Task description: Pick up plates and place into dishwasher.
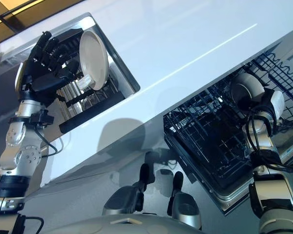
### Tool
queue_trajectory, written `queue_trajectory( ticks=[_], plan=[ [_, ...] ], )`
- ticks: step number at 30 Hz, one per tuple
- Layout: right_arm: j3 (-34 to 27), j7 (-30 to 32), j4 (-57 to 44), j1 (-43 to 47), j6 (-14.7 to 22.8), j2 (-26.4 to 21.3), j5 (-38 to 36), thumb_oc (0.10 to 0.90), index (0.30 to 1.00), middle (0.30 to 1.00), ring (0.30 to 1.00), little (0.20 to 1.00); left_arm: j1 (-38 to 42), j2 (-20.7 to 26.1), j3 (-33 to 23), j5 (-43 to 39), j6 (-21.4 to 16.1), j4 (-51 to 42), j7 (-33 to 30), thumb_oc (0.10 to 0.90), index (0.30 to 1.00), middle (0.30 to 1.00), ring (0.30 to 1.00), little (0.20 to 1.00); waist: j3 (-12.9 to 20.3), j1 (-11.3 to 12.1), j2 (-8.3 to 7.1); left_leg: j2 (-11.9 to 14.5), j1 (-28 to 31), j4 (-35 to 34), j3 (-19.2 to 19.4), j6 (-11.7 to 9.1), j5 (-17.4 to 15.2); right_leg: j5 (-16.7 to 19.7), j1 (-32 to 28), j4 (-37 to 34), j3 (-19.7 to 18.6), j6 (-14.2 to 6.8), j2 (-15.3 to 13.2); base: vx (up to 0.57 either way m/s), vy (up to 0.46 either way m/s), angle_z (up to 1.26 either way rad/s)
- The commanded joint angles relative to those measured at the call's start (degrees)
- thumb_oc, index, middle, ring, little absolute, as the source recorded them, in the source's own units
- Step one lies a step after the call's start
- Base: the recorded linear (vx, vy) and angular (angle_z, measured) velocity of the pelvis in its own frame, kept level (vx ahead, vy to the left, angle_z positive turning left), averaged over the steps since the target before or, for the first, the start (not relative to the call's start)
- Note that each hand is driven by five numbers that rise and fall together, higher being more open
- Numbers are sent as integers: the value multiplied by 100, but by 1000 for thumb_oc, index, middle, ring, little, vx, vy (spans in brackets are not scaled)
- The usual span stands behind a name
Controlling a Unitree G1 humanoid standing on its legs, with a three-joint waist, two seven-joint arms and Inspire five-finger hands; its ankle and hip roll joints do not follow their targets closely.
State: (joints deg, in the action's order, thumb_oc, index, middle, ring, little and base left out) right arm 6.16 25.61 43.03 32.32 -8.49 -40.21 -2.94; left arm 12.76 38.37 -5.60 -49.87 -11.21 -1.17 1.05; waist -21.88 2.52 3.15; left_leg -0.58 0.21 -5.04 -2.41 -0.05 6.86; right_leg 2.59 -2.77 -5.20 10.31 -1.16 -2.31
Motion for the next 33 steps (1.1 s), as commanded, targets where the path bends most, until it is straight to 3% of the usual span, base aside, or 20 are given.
queue_trajectory(
  ticks=[1,3,18,33],
  plan=[
    [592,11,300,516,-81,-611,201,410,566,566,566,510,640,355,-144,-197,-490,-214,88,800,900,900,900,900,49,-4,167,-167,-237,575,269,23,-747,-782,467,1090,15,219,360,-88,-51,-27],
    [676,-26,289,549,-137,-575,201,800,900,900,900,900,686,355,-98,-177,-491,-239,56,800,900,900,900,900,-19,-16,178,-167,-271,603,290,21,-743,-785,503,1118,8,233,367,-74,-43,-11],
    [793,-80,225,457,-69,-265,221,800,900,900,900,900,714,225,10,-47,-431,-399,-38,800,900,900,900,900,-127,-33,203,-179,-279,715,370,-45,-749,-772,494,1147,75,254,367,-24,-15,-1],
    [203,417,-987,-318,318,73,470,800,900,900,900,900,226,-90,-184,110,-483,-433,95,800,900,900,900,900,112,-158,96,-151,20,567,487,-23,-773,-743,282,1048,7,199,399,7,17,0]
  ],
)
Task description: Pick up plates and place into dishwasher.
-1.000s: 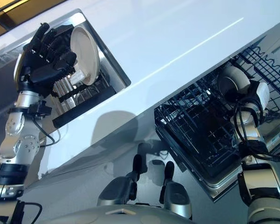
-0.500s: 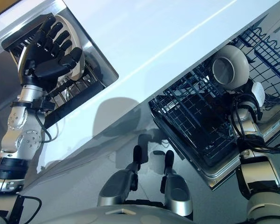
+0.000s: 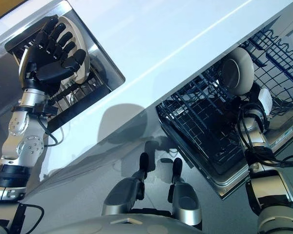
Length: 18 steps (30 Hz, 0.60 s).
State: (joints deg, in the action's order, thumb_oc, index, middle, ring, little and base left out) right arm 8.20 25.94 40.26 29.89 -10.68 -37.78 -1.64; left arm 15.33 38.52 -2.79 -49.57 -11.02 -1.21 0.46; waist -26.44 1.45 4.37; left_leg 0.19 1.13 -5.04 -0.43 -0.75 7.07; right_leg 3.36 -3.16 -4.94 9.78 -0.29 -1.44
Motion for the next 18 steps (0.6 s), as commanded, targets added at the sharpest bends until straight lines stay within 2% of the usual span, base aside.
queue_trajectory(
  ticks=[1,6,14,18],
  plan=[
    [-48,408,-795,-158,596,-157,355,800,900,900,900,900,-65,-113,-481,71,-502,-433,167,800,900,900,900,900,592,-63,-31,-225,-47,549,296,49,-795,-816,302,1013,54,106,314,22,49,-1],
    [-338,361,-1234,-536,737,-112,352,800,900,900,900,900,-271,-260,-571,129,-527,-455,255,800,900,900,900,900,740,-110,-80,-229,79,474,325,63,-798,-816,196,964,30,77,319,34,53,-6],
    [-1118,740,-2123,-1349,1041,8,310,800,900,900,900,900,-594,-475,-727,273,-564,-456,352,800,900,900,900,900,1081,-232,-178,-249,344,308,400,97,-836,-794,-34,799,-21,-9,316,38,61,-5],
    [-1444,880,-2354,-1533,1048,-15,309,800,900,900,900,900,-658,-499,-775,302,-565,-419,391,800,900,900,900,900,1247,-261,-191,-267,455,226,426,117,-867,-785,-133,714,-47,-55,303,23,77,-2]
  ],
)
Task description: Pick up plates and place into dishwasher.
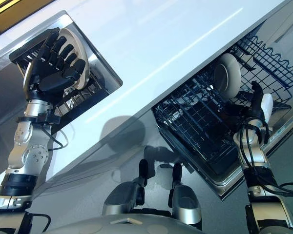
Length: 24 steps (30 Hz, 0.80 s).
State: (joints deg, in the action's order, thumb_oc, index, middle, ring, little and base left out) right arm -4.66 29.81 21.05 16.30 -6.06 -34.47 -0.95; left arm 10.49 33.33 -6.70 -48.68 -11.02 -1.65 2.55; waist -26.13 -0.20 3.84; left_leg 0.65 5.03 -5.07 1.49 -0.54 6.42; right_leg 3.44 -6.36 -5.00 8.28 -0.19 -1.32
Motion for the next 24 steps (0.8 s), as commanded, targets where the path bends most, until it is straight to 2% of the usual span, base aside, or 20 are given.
queue_trajectory(
  ticks=[1,7,10,13,19,20,21,24],
  plan=[
    [-212,519,-480,-217,577,-349,232,800,900,900,900,900,-189,14,-392,218,-565,-372,188,800,900,900,900,900,1253,-100,-140,-316,91,208,240,100,-807,-794,165,703,97,-74,289,22,84,-5],
    [-575,606,-766,-429,738,-318,92,800,900,900,900,900,-226,27,-455,432,-520,-372,189,800,900,900,900,900,1449,-152,-148,-352,250,89,260,143,-840,-802,43,635,46,-128,260,-1,94,-7],
    [-698,449,-982,-481,997,-272,-148,800,900,900,900,900,-209,88,-493,682,-541,-348,139,800,900,900,900,900,1528,-172,-153,-375,306,56,271,159,-864,-782,-10,568,34,-159,242,-17,93,-6],
    [-708,-38,-1340,-546,1442,-167,-467,800,900,900,900,900,-216,214,-567,1197,-631,-316,-17,800,900,900,900,900,1606,-179,-166,-408,339,42,269,167,-885,-725,-55,456,21,-195,230,-20,103,-1],
    [-709,-782,-1822,-945,1682,106,-526,800,900,900,900,900,-361,671,-1018,2604,-908,-141,-634,800,900,900,900,900,1780,-225,-160,-441,337,25,305,167,-896,-693,-55,374,-3,-253,210,-9,100,-3],
    [-680,-976,-1908,-1097,1720,177,-613,800,900,900,900,900,-404,996,-1222,3216,-967,-15,-938,800,900,900,900,900,1818,-257,-136,-453,346,27,329,178,-907,-711,-41,402,-19,-264,205,-4,81,-1],
    [-673,-988,-1917,-1115,1729,193,-611,800,900,900,900,900,-407,1033,-1235,3296,-965,0,-966,800,900,900,900,900,1824,-261,-139,-454,345,28,332,180,-909,-716,-37,408,-20,-265,203,-5,98,0],
    [-590,-1209,-1990,-1305,1810,244,-712,800,900,900,900,900,-514,1695,-1520,4764,-861,272,-1678,800,900,900,900,900,1861,-320,-93,-476,369,33,379,214,-933,-732,-32,438,-53,-279,187,6,80,-2]
  ],
)
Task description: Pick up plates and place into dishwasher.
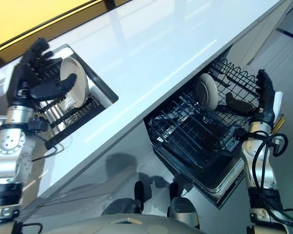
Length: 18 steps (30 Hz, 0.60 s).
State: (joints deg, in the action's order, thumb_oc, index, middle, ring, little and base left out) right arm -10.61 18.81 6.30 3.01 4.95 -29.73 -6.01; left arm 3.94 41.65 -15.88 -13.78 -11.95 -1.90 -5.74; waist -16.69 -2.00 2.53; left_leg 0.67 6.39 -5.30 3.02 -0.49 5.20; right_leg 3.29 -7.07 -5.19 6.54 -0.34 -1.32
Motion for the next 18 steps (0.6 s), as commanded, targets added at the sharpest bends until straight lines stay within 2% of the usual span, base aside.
queue_trajectory(
  ticks=[1,3,5,8,12,18],
  plan=[
    [33,-199,-536,-17,707,-249,-286,800,900,900,900,900,111,1178,-686,1740,-608,445,-1023,800,900,900,900,900,928,-164,60,-485,240,56,242,220,-824,-719,44,464,101,-273,183,7,72,-5],
    [97,-322,-556,-64,731,-306,-432,800,900,900,900,900,60,1695,-759,2403,-378,729,-1348,800,900,900,900,900,940,-211,99,-501,250,60,278,240,-843,-718,57,482,64,-292,173,5,71,-11],
    [201,-396,-562,-83,731,-332,-535,800,900,900,900,900,51,2110,-761,2669,-191,983,-1451,800,900,900,900,900,949,-247,132,-508,258,61,304,253,-856,-712,75,498,30,-312,165,6,60,-13],
    [358,-496,-501,-89,740,-327,-644,800,900,900,900,900,59,2490,-750,2895,-23,1199,-1541,800,900,900,900,900,960,-278,173,-521,272,63,341,269,-870,-691,86,499,-16,-344,155,11,51,-7],
    [561,-693,-483,-44,773,-350,-807,800,900,900,900,900,140,2773,-610,3252,210,1389,-1555,800,900,900,900,900,981,-319,210,-531,290,56,367,286,-884,-674,108,518,-63,-374,156,13,37,-4],
    [873,-1183,-784,67,881,-340,-1485,800,900,900,900,900,523,3013,-11,3931,522,1500,-1448,800,900,900,900,900,999,-375,239,-548,305,45,374,310,-900,-663,151,564,-121,-402,170,18,28,-8]
  ],
)
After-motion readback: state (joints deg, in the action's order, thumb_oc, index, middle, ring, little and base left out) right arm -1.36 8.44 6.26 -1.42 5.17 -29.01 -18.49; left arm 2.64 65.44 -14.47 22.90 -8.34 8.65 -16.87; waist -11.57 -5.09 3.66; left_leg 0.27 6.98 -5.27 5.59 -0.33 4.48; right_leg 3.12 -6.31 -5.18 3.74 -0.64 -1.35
